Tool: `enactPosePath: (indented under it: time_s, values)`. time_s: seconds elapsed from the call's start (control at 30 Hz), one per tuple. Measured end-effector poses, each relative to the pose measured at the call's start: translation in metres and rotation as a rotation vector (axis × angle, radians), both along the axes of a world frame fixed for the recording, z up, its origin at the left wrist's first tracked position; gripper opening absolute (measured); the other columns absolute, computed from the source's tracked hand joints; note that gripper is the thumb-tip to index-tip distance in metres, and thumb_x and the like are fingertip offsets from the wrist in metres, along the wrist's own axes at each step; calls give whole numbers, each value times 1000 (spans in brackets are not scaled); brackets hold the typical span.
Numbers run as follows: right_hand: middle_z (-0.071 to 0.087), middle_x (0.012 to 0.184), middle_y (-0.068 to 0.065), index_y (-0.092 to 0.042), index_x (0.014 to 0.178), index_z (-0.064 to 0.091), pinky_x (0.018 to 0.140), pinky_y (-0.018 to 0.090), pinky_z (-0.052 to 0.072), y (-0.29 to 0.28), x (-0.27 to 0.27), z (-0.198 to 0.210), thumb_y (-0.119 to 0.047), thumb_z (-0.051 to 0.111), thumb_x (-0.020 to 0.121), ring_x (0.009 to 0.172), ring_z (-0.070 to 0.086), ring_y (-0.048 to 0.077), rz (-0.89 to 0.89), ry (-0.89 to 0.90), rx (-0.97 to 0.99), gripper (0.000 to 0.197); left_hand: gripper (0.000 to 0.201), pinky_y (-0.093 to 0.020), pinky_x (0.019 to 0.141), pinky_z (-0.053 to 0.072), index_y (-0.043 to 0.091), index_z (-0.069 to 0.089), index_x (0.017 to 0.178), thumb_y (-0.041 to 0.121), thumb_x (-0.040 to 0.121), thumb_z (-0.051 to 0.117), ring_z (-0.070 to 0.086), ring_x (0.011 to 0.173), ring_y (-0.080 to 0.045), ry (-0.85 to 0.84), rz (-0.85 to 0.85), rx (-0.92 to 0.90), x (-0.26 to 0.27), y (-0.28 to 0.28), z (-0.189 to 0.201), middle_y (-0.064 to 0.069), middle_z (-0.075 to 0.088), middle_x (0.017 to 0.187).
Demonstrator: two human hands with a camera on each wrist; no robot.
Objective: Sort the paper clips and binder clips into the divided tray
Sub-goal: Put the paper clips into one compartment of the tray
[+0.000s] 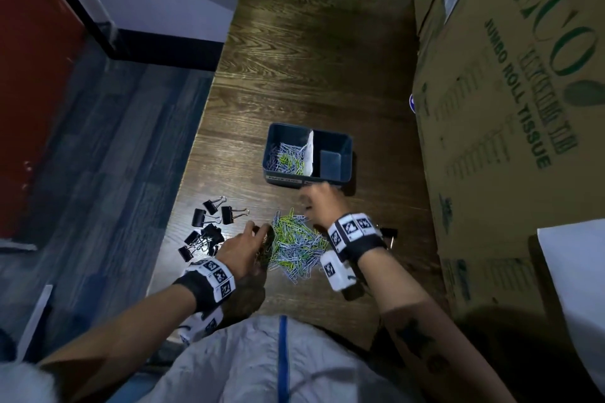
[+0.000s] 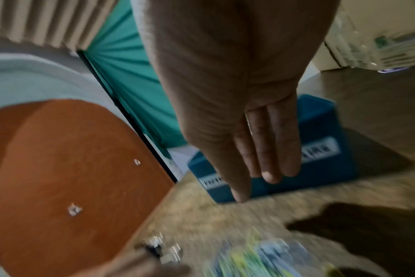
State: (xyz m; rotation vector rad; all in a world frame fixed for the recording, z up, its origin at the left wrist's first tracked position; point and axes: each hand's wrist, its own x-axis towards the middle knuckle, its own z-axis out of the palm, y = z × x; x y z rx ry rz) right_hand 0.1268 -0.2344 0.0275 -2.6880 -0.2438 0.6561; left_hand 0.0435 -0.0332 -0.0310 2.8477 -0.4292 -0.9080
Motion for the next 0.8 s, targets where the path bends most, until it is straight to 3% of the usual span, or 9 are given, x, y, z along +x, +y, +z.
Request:
enactPosePath:
  time_s: [0.07, 0.13, 0.2, 0.27, 0.37, 0.43, 0.57, 0.7, 0.8]
  values:
    - [57, 136, 14, -23, 139, 53, 90, 43, 58, -12, -20, -30, 6, 72, 81, 113, 63, 30, -20, 140, -59, 67, 108, -38, 62, 49, 23, 16, 145, 15, 63, 85, 65, 83, -34, 12, 29, -38, -1, 3, -10, -16, 36, 134]
    - [25, 161, 13, -39, 151, 29, 101, 54, 51, -22, -39, -48, 13, 73, 73, 138, 42, 40, -39, 273, -78, 103, 109, -35, 58, 46, 26, 11, 146, 2, 64, 78, 62, 76, -30, 12, 58, -82, 1, 6, -16, -19, 32, 139]
    - [10, 162, 11, -41, 153, 21, 103, 57, 48, -25, -52, -57, 16, 74, 69, 141, 33, 45, -48, 330, -81, 115, 106, -35, 57, 48, 27, 10, 146, -7, 67, 72, 61, 74, -27, 10, 83, -126, 6, 5, -18, -19, 30, 140]
    - [16, 154, 11, -36, 152, 24, 100, 54, 51, -21, -61, -59, 10, 80, 69, 135, 37, 42, -27, 296, -113, 110, 100, -37, 63, 53, 27, 15, 146, -6, 70, 72, 62, 77, -27, 3, 100, -176, 10, -2, -17, -14, 34, 132]
    - [23, 149, 13, -31, 152, 28, 104, 54, 45, -9, -67, -57, -6, 83, 75, 134, 36, 40, -22, 266, -145, 97, 96, -37, 68, 52, 26, 17, 148, 14, 75, 78, 63, 84, -30, 18, 78, -219, 14, -16, -14, -10, 35, 129]
    - [26, 148, 14, -28, 152, 29, 107, 52, 42, -1, -70, -55, -3, 76, 80, 133, 37, 40, -12, 241, -149, 89, 93, -37, 70, 51, 28, 19, 149, 21, 77, 77, 62, 88, -29, 18, 34, -223, 13, -24, -15, -8, 36, 130]
    - [36, 144, 17, -20, 148, 37, 102, 50, 45, 5, -75, -53, 2, 69, 84, 125, 47, 41, -8, 141, -108, 75, 74, -34, 67, 45, 24, 33, 141, 14, 79, 72, 61, 92, -31, -11, 52, -206, 9, -35, -17, -10, 38, 132]
    - [47, 137, 13, -27, 131, 48, 89, 49, 52, -5, -76, -55, 12, 61, 80, 115, 56, 38, -93, 117, -6, 65, 53, -34, 78, 47, 22, 49, 126, 10, 80, 71, 61, 94, -30, -13, 117, -291, 10, -31, -16, -8, 53, 117]
    - [55, 129, 10, -25, 109, 54, 79, 42, 52, -14, -73, -52, 11, 60, 82, 100, 59, 32, -109, 128, 17, 46, 29, -28, 75, 43, 17, 59, 108, 12, 82, 72, 59, 89, -24, -11, 127, -321, 13, -26, -12, -5, 61, 104]
